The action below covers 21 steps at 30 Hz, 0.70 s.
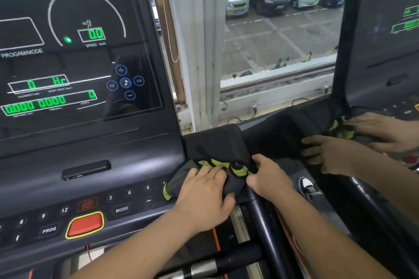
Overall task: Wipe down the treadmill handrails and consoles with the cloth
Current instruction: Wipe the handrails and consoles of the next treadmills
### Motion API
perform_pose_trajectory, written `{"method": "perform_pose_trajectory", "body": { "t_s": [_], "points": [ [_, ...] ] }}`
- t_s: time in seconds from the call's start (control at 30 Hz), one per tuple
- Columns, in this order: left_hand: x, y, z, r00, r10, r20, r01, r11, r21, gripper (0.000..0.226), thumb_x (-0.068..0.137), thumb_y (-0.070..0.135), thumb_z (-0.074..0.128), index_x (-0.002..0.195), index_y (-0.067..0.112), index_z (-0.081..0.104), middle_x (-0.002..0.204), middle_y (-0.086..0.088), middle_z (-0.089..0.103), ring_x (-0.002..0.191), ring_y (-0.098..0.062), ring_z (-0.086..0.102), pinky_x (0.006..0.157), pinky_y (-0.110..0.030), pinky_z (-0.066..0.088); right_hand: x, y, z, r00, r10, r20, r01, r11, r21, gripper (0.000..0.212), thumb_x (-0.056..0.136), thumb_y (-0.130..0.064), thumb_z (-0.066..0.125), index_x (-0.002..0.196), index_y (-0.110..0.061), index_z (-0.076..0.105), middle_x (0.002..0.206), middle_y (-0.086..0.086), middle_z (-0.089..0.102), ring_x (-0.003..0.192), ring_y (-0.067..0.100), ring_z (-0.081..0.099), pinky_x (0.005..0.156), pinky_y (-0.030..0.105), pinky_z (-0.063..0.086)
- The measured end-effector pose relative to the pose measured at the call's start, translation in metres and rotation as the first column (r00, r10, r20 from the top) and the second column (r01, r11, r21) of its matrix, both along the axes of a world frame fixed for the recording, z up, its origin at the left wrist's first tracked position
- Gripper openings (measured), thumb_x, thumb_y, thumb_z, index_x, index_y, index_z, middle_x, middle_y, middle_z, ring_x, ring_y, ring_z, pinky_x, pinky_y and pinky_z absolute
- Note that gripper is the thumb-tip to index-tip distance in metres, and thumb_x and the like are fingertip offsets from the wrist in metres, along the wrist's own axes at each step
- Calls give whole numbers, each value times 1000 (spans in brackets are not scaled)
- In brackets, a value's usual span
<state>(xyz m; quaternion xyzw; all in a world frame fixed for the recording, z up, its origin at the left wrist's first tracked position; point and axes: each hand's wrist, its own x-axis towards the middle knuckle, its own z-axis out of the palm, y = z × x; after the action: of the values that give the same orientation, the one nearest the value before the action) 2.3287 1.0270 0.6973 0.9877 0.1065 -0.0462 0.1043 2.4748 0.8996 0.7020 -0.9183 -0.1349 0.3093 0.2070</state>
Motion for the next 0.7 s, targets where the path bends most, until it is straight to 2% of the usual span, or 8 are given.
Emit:
{"method": "perform_pose_trajectory", "body": {
  "t_s": [0.13, 0.23, 0.3, 0.43, 0.57, 0.63, 0.7],
  "points": [
    [26, -7, 10, 991, 81, -107, -88, 994, -70, 30, 84, 51, 46, 94, 24, 37, 108, -2, 64, 107, -27, 56, 90, -39, 34, 0, 2, 1, 1000, -4, 10, 4, 1000, -9, 71, 84, -29, 65, 151, -30, 44, 136, -1, 63, 122, 27, 59, 94, 37, 49],
    [43, -3, 10, 977, 172, -129, -191, 969, -156, 25, 84, 41, 54, 93, 22, 40, 106, -6, 66, 107, -30, 57, 89, -41, 34, 0, 6, 6, 1000, -16, 3, 16, 1000, -9, 66, 79, -29, 64, 144, -27, 51, 128, 2, 65, 117, 29, 61, 96, 40, 51],
    [40, 2, 8, 977, 175, -119, -194, 965, -175, 21, 85, 40, 53, 93, 24, 41, 108, -4, 66, 108, -30, 55, 87, -42, 32, 0, 8, 9, 1000, -6, -3, 6, 1000, -15, 64, 73, -32, 62, 136, -27, 54, 121, 2, 66, 111, 29, 62, 94, 41, 53],
    [16, -14, -5, 993, 116, -15, -116, 993, 1, 20, 89, 39, 49, 101, 25, 41, 114, -2, 62, 112, -27, 53, 90, -43, 31, -4, 7, 10, 1000, -4, 9, 4, 999, -43, 66, 80, -29, 63, 145, -28, 49, 128, 2, 65, 117, 28, 62, 96, 39, 52],
    [-7, -36, -25, 997, 74, -31, -72, 994, 78, 42, 81, 27, 66, 121, 16, 57, 145, -12, 56, 129, -31, 54, 97, -47, 42, -7, 2, 8, 1000, 1, 10, -1, 999, -35, 73, 81, -32, 64, 151, -31, 45, 136, 0, 64, 125, 28, 60, 101, 40, 51],
    [-15, -37, -28, 999, 15, 30, -18, 994, 103, 44, 77, 30, 68, 118, 15, 61, 144, -14, 58, 125, -30, 58, 92, -46, 48, -7, 0, 6, 1000, 0, 6, 0, 1000, -25, 75, 78, -36, 62, 151, -31, 45, 134, -1, 65, 124, 28, 60, 101, 41, 52],
    [-12, -30, -22, 998, 4, 68, -9, 998, 69, 42, 82, 41, 56, 116, 17, 60, 139, -10, 60, 122, -29, 57, 92, -46, 45, -7, 0, 6, 1000, 1, 8, 0, 1000, -26, 74, 78, -34, 62, 150, -30, 45, 134, 0, 64, 123, 28, 60, 101, 41, 52]
  ]
}}
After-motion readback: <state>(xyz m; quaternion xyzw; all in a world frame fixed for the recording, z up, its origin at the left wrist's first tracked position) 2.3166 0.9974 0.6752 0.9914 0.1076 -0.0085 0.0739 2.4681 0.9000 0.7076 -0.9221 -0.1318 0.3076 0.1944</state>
